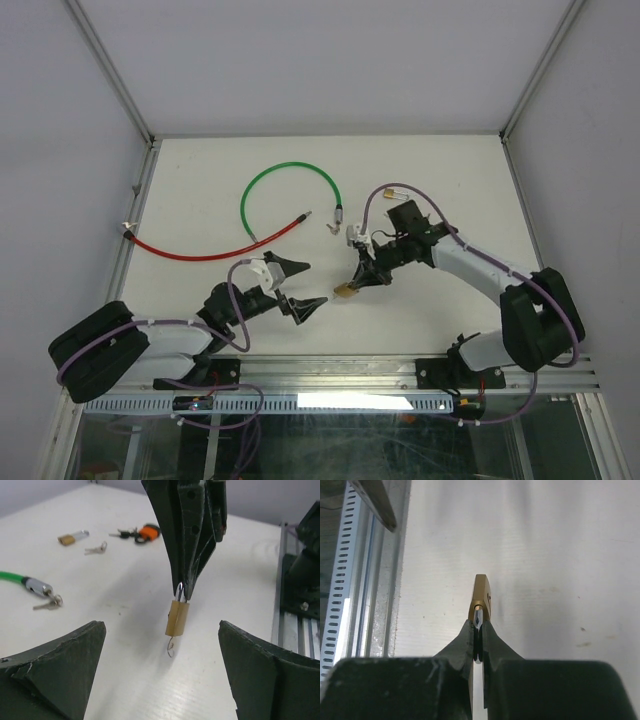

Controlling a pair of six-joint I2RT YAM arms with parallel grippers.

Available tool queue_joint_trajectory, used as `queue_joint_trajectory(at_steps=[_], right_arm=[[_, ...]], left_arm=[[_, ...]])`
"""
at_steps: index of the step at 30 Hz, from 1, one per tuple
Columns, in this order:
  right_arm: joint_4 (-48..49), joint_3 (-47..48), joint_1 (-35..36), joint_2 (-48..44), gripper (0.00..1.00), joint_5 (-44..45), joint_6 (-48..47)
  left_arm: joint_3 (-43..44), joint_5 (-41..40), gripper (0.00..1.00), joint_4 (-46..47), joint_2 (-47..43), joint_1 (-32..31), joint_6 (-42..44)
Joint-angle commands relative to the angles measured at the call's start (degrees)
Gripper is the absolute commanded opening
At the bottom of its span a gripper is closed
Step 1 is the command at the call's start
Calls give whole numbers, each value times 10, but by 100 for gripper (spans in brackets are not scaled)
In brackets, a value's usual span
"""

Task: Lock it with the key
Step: Lock the lock, then place the lock at the center of the board.

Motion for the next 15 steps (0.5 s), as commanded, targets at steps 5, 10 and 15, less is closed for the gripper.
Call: queue_joint_trajectory(at_steps=[5,10,15], right_arm=[[12,16,-116,-113,0,-29,26],[82,-9,-178,-159,0,-5,91],[107,-15,-233,-183,0,54,119]], left_arm=[[42,-32,99,19,-87,-2,-92],[119,0,99,67,30,-2,-161],[247,-56,99,-67,108,-3,-215]])
